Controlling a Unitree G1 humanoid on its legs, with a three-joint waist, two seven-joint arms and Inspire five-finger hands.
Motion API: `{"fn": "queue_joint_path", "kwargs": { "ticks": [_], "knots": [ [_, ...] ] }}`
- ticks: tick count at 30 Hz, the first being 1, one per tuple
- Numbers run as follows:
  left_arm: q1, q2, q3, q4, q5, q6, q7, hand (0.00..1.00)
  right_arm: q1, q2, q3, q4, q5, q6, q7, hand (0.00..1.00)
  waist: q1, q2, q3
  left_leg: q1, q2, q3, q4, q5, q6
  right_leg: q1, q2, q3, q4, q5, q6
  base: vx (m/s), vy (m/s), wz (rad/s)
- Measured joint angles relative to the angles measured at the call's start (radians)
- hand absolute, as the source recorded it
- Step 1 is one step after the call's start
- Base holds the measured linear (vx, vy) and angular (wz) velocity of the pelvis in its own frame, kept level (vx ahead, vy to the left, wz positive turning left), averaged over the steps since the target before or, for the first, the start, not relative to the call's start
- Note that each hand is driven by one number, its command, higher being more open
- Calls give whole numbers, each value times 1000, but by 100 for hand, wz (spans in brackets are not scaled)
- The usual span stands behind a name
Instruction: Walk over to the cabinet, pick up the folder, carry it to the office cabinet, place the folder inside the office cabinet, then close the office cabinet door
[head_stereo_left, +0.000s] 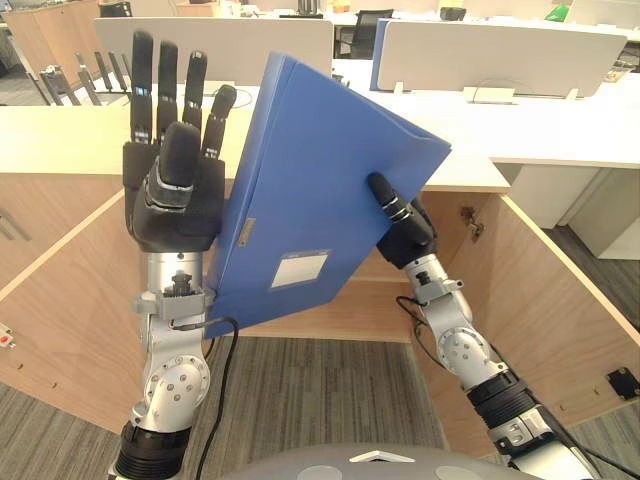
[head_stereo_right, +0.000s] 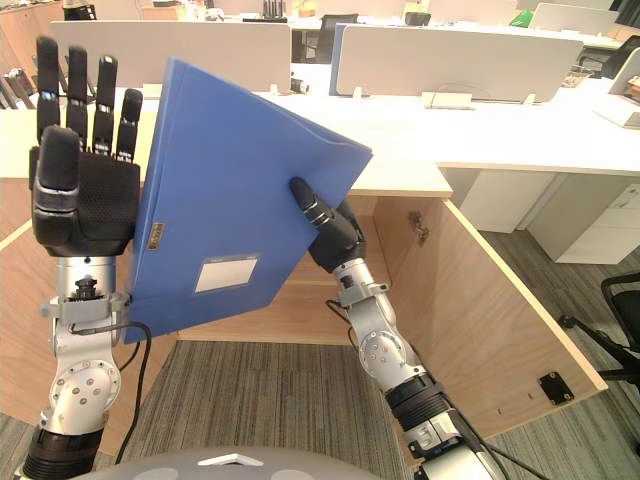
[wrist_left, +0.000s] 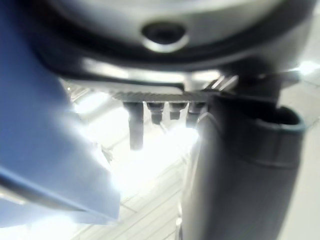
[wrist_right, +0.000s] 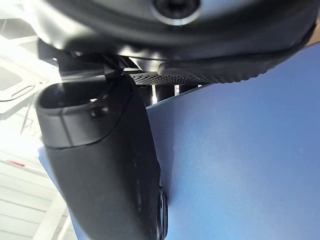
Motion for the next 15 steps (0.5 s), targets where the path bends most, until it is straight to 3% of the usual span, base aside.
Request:
{"fn": "queue_joint_path", "kwargs": {
  "ticks": [11,15],
  "knots": [
    [91,-91,118,144,-1,0,79,100,16,37,2,9,0,-10,-12,0,-1,10,-7,3,0,1,-40,29,-6,-17,4,-1,1,0,0,-23,-15,0],
    [149,-131,190,223,1,3,116,100,84,130,-21,12,68,-6,-11,0,-1,11,-8,8,0,-2,-60,40,-4,-21,3,-3,1,0,0,0,0,0]
  ]
}}
